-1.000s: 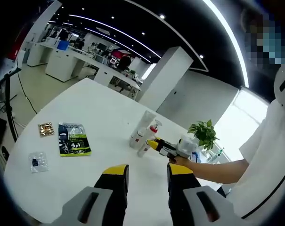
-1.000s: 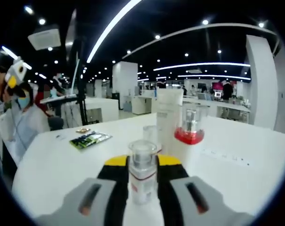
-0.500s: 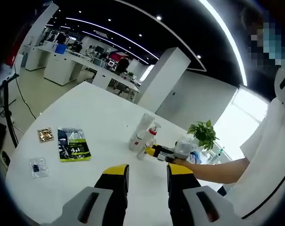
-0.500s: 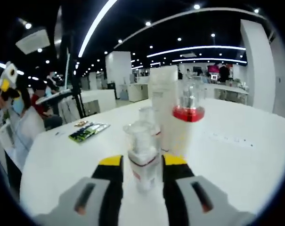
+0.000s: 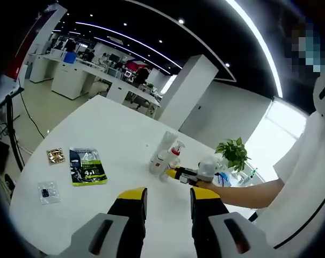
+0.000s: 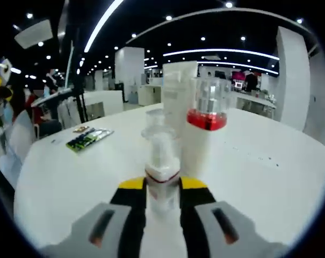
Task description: Arrange the skincare products in the storage area until every visible bottle or jar stands upright without overlapping.
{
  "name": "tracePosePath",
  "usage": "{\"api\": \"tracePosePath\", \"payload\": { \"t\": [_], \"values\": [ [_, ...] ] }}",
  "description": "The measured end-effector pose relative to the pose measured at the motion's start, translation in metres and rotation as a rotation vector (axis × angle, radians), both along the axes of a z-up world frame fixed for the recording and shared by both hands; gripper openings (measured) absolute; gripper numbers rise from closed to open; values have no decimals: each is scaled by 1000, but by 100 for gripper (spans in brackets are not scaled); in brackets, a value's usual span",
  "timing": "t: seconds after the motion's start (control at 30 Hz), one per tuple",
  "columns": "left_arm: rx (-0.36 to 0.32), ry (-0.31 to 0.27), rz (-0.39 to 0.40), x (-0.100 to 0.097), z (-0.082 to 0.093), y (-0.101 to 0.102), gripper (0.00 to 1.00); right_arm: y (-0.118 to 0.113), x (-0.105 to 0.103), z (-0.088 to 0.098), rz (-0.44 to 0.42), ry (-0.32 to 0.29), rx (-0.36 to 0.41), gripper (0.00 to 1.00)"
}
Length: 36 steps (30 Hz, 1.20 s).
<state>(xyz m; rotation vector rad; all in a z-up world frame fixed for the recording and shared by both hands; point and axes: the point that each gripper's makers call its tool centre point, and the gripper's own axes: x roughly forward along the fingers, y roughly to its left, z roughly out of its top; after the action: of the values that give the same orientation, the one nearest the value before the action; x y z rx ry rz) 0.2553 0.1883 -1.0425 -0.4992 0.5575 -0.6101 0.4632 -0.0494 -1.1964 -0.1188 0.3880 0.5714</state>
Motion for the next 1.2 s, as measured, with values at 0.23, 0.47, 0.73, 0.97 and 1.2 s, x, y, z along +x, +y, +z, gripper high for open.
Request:
{"api": "tracePosePath", "payload": {
  "t": [0.23,0.47,0.73,0.97,1.2],
  "values": [
    [-13,-8,10,1,2,0,33,-5,-3,-4,-6,47,-7,30],
    [-16,2,0,-2,-3,-7,33,-21,-12,-8,-29,75,2,26],
    [-14,-3,-3,0,-2,-9,33,-26,-7,-2,-44,59,-4,26],
    [-8,5,-2,-2,-5,-8,32,-31,-2,1,-77,65,16,26],
    [-6,3,-6,-3,-5,-10,32,-38,1,2,-119,72,28,26]
  ]
}}
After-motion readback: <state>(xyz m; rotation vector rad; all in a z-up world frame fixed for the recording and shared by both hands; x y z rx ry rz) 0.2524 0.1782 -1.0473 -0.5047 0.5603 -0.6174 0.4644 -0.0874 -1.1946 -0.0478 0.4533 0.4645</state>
